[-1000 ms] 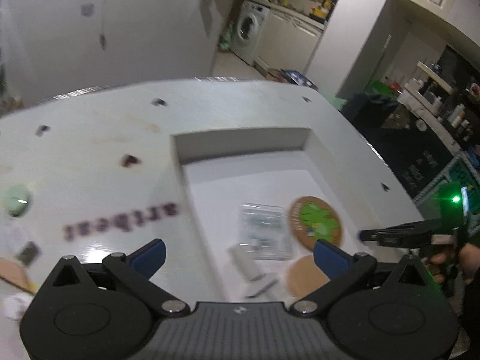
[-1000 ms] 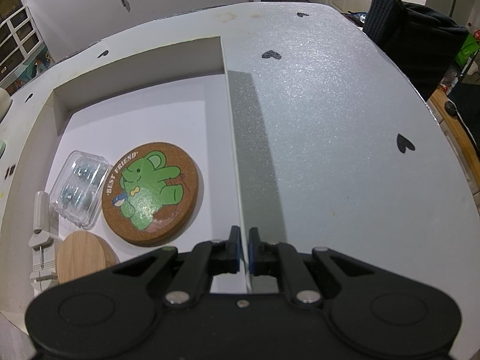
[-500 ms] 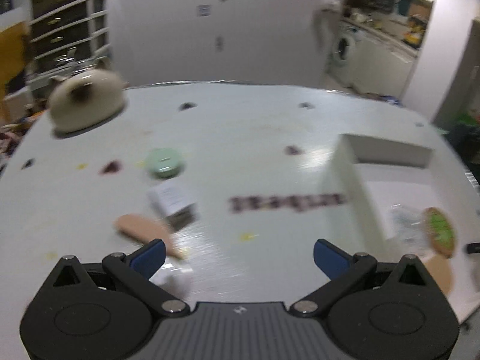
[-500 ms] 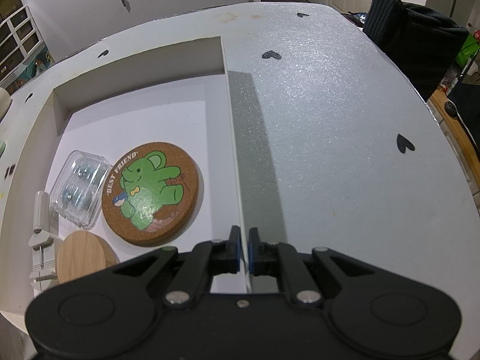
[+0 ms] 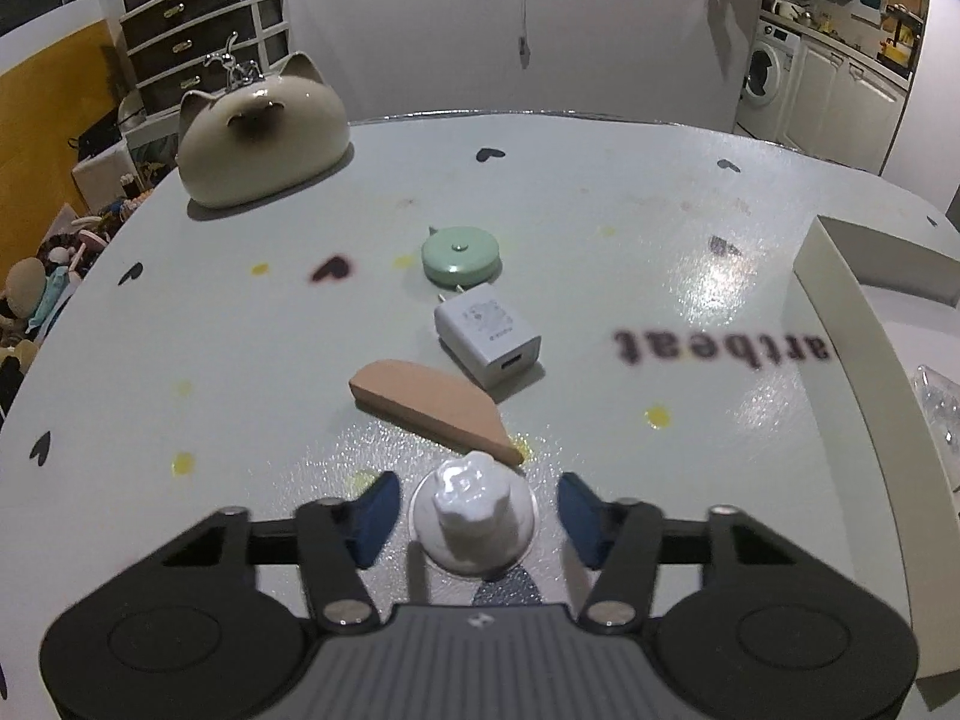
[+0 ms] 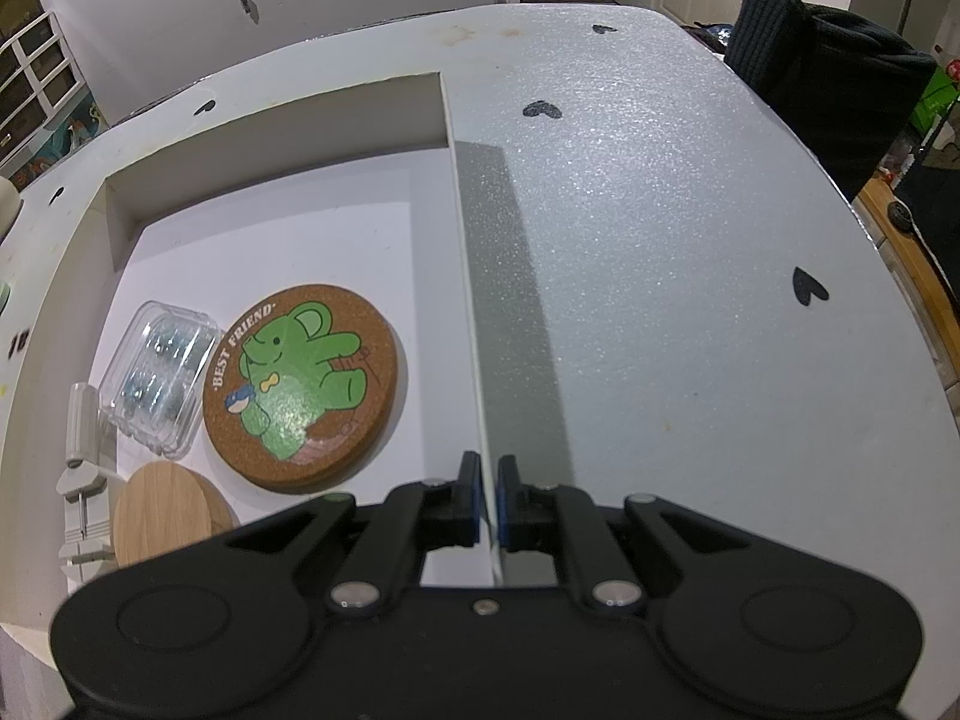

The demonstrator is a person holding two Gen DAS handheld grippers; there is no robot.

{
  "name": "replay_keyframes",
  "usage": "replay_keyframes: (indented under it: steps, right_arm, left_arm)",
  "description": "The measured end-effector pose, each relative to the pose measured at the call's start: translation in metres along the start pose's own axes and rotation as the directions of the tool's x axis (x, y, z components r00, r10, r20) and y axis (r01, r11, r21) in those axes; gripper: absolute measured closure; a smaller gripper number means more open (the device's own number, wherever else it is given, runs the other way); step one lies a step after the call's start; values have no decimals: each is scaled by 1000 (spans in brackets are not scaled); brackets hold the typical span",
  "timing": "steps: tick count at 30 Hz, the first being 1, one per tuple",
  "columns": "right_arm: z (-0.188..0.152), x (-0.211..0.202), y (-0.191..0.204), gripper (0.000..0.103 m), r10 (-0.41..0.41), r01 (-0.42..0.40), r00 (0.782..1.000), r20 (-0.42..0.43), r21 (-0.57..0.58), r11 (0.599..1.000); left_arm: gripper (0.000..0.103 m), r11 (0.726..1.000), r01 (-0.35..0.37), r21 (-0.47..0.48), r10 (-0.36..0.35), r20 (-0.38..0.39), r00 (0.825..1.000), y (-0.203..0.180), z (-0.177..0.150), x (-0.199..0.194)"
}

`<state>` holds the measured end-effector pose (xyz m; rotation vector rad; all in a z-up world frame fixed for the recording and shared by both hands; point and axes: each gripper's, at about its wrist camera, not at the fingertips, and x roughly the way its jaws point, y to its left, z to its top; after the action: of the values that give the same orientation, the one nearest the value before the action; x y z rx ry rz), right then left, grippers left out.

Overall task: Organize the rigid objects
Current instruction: 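Move the left tool back to the table and close on the white cap, then carry the white cap into the tray and open the left tool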

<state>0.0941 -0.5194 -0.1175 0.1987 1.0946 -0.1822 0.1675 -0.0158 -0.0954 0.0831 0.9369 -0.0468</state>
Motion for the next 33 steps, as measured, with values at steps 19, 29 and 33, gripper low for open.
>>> replay_keyframes:
  steps: [19, 29, 33]
  right_arm:
    - [0, 0, 0, 96, 1, -1, 1000, 1, 0, 1000]
    - [0, 0, 0, 96, 2, -2, 1000, 1, 1, 1000]
    - [0, 0, 0, 96, 3, -3, 1000, 3, 3, 1000]
  left_arm:
    - [73, 1000, 19, 7, -19, 44, 999, -7, 7, -15]
    - [73, 974, 177, 139, -197, 152, 969, -69, 47, -41]
    - [73, 945, 243, 218, -282, 172, 944, -106, 64, -43]
